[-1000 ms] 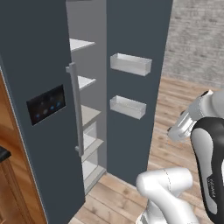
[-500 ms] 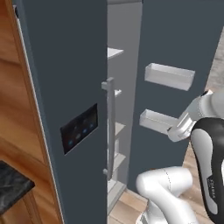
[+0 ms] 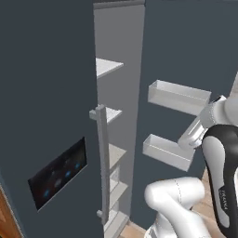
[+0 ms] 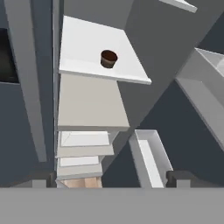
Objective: Take the donut and cupcake from the fridge and place them on the empty tray on the dining counter.
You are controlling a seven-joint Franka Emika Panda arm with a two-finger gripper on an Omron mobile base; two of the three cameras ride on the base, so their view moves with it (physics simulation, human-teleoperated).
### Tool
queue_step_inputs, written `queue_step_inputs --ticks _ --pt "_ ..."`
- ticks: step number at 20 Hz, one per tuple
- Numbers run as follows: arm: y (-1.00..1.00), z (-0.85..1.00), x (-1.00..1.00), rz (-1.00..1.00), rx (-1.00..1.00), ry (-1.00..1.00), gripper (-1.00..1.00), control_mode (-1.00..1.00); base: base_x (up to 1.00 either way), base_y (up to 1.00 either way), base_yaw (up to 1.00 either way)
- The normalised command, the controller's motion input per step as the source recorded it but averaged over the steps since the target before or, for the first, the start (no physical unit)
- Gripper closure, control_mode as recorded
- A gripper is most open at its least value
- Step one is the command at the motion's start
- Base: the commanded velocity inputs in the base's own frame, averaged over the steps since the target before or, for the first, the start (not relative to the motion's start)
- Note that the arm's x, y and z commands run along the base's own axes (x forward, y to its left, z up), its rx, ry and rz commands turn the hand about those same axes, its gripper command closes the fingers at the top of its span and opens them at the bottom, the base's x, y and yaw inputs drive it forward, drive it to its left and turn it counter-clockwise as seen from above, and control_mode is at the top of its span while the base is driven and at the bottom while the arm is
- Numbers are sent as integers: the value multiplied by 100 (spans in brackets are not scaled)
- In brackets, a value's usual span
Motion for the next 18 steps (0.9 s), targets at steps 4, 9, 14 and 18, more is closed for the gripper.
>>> queue_step_inputs --ticks 4,9,14,18 --pt "0 0 0 0 0 0 -100 100 82 51 3" --pt "0 0 0 0 0 0 -100 100 98 58 12" --pt "0 0 0 0 0 0 -100 100 100 23 26" --pt "0 0 0 0 0 0 -100 100 100 55 33"
